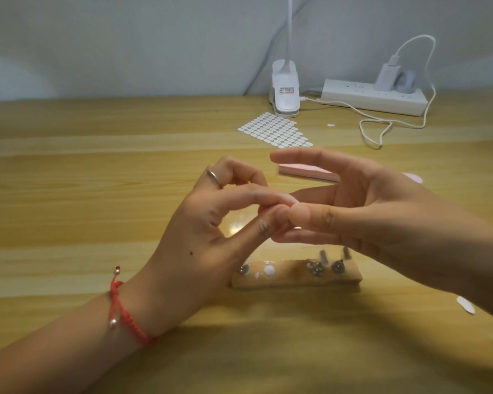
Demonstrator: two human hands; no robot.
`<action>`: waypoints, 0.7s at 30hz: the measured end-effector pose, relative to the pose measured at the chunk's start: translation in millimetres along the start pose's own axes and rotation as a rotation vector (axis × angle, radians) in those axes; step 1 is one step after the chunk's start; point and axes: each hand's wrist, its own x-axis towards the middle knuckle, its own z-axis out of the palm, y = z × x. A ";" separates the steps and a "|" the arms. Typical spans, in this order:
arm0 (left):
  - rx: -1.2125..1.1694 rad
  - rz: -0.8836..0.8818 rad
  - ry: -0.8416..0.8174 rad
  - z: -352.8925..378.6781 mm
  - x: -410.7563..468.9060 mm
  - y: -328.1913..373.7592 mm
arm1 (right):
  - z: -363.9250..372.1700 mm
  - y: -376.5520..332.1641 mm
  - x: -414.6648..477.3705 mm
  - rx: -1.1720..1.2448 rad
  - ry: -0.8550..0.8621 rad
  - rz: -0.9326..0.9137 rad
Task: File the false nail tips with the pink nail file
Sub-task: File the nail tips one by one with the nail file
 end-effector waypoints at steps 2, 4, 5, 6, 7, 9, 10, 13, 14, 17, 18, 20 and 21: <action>-0.056 -0.019 -0.012 0.8 0.6 1.4 | 0.2 -1.2 -0.2 0.012 -0.005 -0.004; -0.104 -0.040 -0.021 1.6 1.1 2.8 | 0.1 -1.2 0.1 0.033 -0.004 -0.004; -0.117 -0.047 -0.022 1.9 1.1 3.3 | -0.1 -0.8 0.2 0.049 -0.005 0.001; -0.124 -0.051 -0.024 1.9 1.2 3.6 | -0.8 -0.2 0.5 0.068 -0.007 0.007; -0.126 -0.050 -0.030 1.8 1.5 3.8 | -1.7 0.1 0.7 0.091 -0.011 0.015; -0.109 -0.033 -0.046 0.6 1.9 4.1 | -3.3 0.3 0.6 0.140 -0.019 0.038; -0.082 -0.015 -0.054 -0.1 2.2 4.1 | -3.9 0.3 0.7 0.154 -0.023 0.044; -0.001 0.049 -0.071 -2.2 2.6 4.0 | -5.2 0.7 1.0 0.124 -0.033 0.044; 0.009 0.061 -0.073 -2.7 2.3 4.0 | -5.7 0.9 1.1 0.110 -0.035 0.038; 0.022 0.074 -0.040 -3.0 2.0 3.3 | -6.6 -2.5 0.7 0.008 -0.070 -0.007; 0.025 0.071 -0.015 -2.5 2.4 3.2 | -7.6 -5.6 1.4 -0.075 -0.081 -0.027; -0.003 0.026 0.044 -1.8 3.3 2.1 | -13.6 -13.3 3.1 -0.292 -0.023 -0.098; -0.028 -0.013 0.067 -2.0 3.7 1.3 | -20.3 -16.4 3.9 -0.456 0.058 -0.163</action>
